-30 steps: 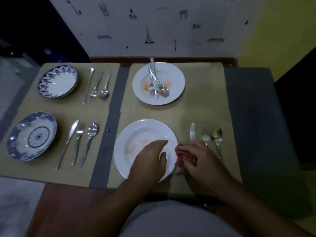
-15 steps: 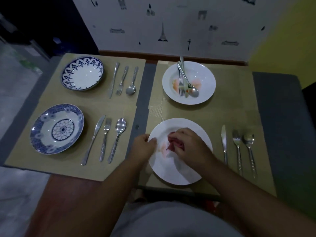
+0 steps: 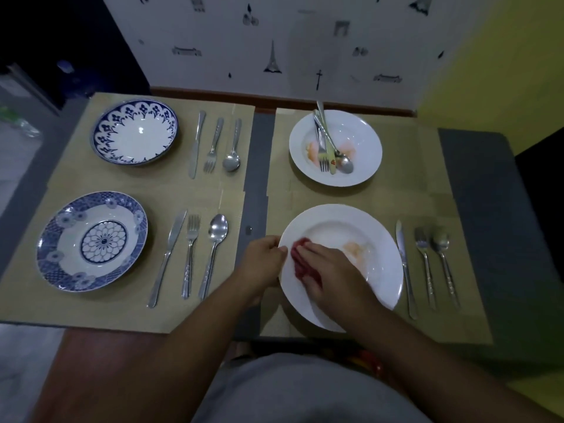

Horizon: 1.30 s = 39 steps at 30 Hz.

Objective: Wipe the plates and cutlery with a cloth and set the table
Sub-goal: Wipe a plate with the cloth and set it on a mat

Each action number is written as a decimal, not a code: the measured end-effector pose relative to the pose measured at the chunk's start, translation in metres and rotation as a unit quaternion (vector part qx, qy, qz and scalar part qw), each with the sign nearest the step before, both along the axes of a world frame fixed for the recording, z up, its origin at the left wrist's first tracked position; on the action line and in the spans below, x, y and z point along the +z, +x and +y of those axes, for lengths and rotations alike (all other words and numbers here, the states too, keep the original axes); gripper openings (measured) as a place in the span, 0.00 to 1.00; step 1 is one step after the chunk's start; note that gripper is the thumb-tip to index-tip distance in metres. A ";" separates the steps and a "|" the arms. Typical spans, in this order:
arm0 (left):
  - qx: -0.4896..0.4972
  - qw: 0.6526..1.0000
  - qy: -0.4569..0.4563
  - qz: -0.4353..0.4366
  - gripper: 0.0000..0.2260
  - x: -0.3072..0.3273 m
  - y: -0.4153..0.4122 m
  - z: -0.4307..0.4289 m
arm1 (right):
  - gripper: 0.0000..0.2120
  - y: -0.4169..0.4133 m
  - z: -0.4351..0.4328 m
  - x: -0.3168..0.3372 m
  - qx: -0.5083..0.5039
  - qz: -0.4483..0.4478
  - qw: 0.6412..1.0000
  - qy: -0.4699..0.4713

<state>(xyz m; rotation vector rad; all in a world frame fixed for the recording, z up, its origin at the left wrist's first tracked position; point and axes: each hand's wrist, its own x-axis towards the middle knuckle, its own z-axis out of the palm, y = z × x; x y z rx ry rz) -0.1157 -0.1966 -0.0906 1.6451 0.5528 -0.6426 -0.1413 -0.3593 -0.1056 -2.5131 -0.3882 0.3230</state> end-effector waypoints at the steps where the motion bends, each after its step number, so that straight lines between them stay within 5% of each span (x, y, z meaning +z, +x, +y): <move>1: 0.005 1.000 0.001 -0.007 0.13 0.003 0.001 0.001 | 0.22 -0.004 0.002 0.003 0.017 -0.017 1.000 -0.005; 7: -0.020 0.999 0.001 -0.039 0.12 0.020 0.001 0.006 | 0.22 -0.011 -0.016 0.019 0.144 -0.098 0.984 -0.034; 11: 0.029 0.998 -0.036 -0.038 0.11 0.028 0.002 0.011 | 0.15 0.040 -0.010 0.026 0.107 -0.167 0.980 -0.006; 17: 0.098 0.990 -0.021 -0.098 0.10 0.040 0.011 0.012 | 0.11 0.055 -0.049 0.046 -0.011 -0.143 0.987 -0.079; 24: 0.036 0.991 0.002 -0.131 0.11 0.047 0.004 0.005 | 0.13 0.022 -0.016 0.041 0.166 -0.122 0.979 -0.005; 31: 0.082 0.984 0.023 -0.158 0.10 0.054 0.009 0.018 | 0.11 0.058 -0.045 0.054 0.027 -0.159 0.982 -0.093; 36: 0.059 0.985 0.048 -0.155 0.10 0.047 0.005 0.006 | 0.14 -0.006 -0.035 0.043 0.128 -0.085 0.988 -0.030; 39: 0.028 0.986 0.044 -0.156 0.12 0.044 -0.002 0.002 | 0.13 0.017 -0.012 0.038 0.139 -0.116 0.983 0.006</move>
